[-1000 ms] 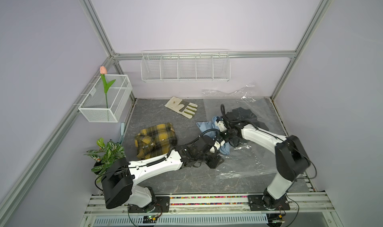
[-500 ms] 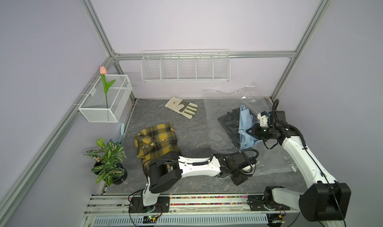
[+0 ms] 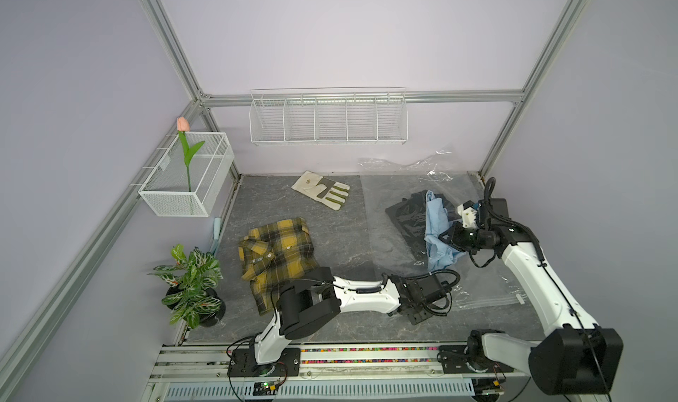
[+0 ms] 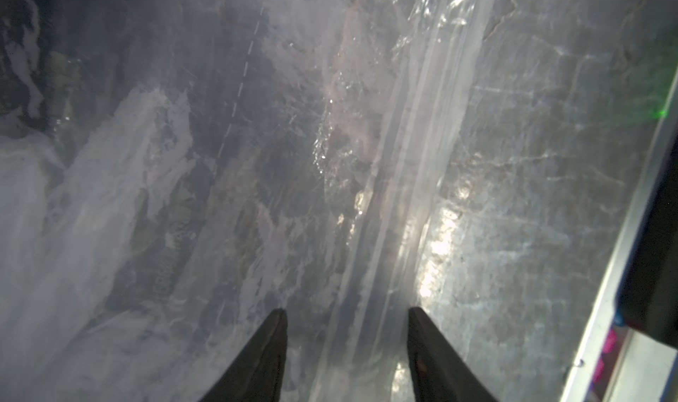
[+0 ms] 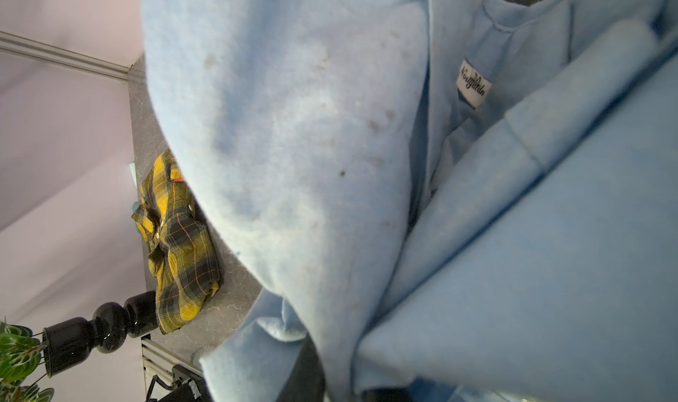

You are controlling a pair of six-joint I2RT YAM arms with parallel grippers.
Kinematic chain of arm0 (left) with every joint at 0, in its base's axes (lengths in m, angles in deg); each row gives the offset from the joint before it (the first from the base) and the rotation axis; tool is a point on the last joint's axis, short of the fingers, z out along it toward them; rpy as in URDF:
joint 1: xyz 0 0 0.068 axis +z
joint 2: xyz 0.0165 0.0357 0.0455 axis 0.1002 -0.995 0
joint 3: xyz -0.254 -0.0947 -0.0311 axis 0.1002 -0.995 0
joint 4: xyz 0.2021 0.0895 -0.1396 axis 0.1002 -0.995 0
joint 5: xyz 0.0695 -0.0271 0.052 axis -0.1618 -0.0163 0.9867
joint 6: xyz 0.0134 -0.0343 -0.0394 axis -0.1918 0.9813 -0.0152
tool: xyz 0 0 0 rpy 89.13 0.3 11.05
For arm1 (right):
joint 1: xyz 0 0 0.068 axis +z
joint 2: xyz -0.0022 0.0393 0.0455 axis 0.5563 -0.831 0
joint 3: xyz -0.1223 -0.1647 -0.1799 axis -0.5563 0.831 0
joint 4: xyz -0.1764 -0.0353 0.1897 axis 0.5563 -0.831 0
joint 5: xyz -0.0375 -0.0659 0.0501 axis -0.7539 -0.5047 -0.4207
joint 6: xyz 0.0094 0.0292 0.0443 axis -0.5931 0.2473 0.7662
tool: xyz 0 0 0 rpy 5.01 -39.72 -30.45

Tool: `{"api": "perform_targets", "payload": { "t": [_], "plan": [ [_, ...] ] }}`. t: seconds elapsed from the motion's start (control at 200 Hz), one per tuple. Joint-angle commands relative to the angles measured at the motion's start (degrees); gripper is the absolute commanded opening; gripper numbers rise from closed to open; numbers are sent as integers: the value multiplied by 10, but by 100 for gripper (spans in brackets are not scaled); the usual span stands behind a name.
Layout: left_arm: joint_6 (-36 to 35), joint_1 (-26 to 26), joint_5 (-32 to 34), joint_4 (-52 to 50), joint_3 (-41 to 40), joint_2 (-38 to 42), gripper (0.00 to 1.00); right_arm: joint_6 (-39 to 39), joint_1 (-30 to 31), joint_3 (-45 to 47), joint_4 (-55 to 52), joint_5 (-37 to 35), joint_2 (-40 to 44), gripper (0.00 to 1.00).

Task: Place the folded shirt into the vacuum bag
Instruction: Open the vacuum bag at the center of the board.

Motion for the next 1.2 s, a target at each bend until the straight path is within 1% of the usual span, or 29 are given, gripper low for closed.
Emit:
{"api": "perform_targets", "payload": {
  "t": [0.0,0.17,0.29,0.36,0.455,0.58,0.645,0.685,0.77,0.9,0.965,1.065,1.15,1.195],
  "plan": [
    [-13,0,17,9,6,-9,48,-29,-2,-23,-8,-3,-4,7],
    [-8,11,12,4,7,7,39,-54,-2,-59,-50,-32,-1,7],
    [3,28,2,9,5,26,30,-65,-2,-69,-72,-57,9,7],
    [6,36,1,12,3,28,28,-67,-2,-72,-83,-67,16,7],
    [8,39,6,11,4,24,29,-72,-2,-75,-99,-85,24,7],
    [15,39,3,12,10,11,40,-76,-2,-79,-121,-105,34,7],
    [13,39,5,17,16,-1,40,-73,-2,-78,-142,-108,44,7],
    [13,42,5,17,23,-10,39,-72,-2,-78,-151,-110,50,7],
    [16,49,4,12,34,-20,32,-72,-2,-84,-173,-122,63,7],
    [28,75,-11,24,19,15,9,-78,4,-100,-230,-176,75,7],
    [41,92,-19,27,14,39,1,-75,25,-104,-258,-189,77,7],
    [61,116,-29,29,13,74,0,-62,70,-104,-288,-207,100,7],
    [103,141,-37,32,13,99,0,-62,92,-105,-318,-209,119,7],
    [123,155,-51,34,17,107,0,-67,101,-111,-334,-206,128,7]
  ]
}}
